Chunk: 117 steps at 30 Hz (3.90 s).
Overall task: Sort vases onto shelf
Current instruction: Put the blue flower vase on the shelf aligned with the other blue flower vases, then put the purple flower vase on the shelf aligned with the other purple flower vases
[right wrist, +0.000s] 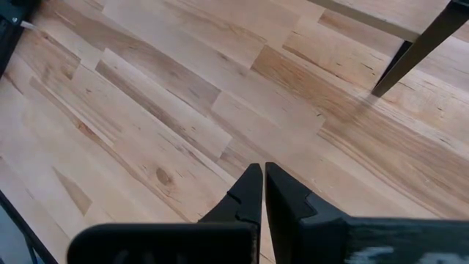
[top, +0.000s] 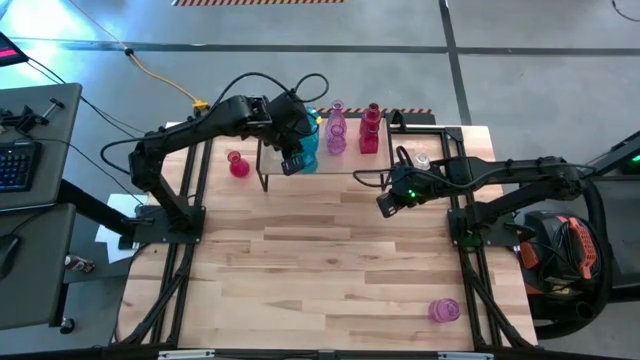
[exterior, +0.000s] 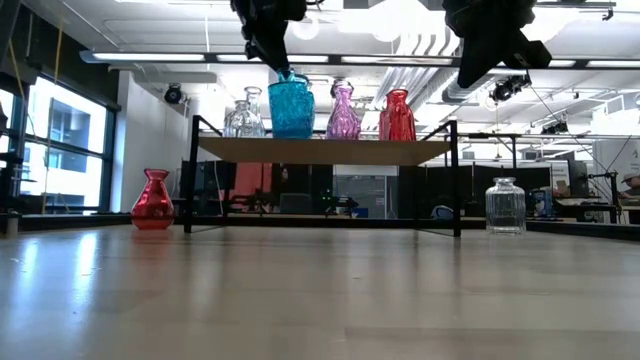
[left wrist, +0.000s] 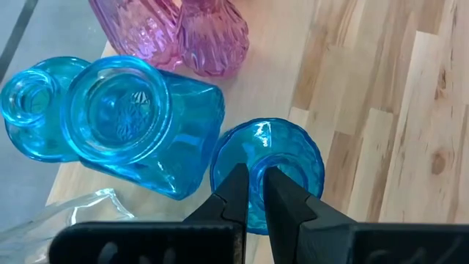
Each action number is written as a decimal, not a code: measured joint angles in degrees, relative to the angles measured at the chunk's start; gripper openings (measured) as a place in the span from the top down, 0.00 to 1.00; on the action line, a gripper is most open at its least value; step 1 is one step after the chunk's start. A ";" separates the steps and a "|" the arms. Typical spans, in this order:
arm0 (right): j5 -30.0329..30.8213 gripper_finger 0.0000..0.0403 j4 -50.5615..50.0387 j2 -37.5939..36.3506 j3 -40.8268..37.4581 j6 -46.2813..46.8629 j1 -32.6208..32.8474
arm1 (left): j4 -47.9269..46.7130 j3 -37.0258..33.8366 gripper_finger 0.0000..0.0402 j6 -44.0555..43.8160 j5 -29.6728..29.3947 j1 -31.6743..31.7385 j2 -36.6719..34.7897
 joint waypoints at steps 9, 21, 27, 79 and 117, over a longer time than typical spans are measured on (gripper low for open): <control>0.00 1.00 0.00 0.00 0.00 0.00 0.00 | -0.09 0.00 0.96 0.04 0.01 0.00 0.00; 0.00 1.00 0.00 0.00 0.00 0.00 0.00 | -0.11 0.01 0.96 -0.03 0.04 0.00 0.00; -0.01 1.00 0.00 0.00 0.00 0.00 -0.01 | -0.11 0.01 0.93 -0.20 0.06 0.00 0.00; 0.00 1.00 0.02 0.00 0.00 0.00 0.00 | 3.36 0.02 0.84 -0.16 1.24 2.73 1.29; -0.01 1.00 0.01 0.00 0.00 0.00 0.00 | 3.28 0.02 0.68 -3.00 -0.48 -0.56 -5.58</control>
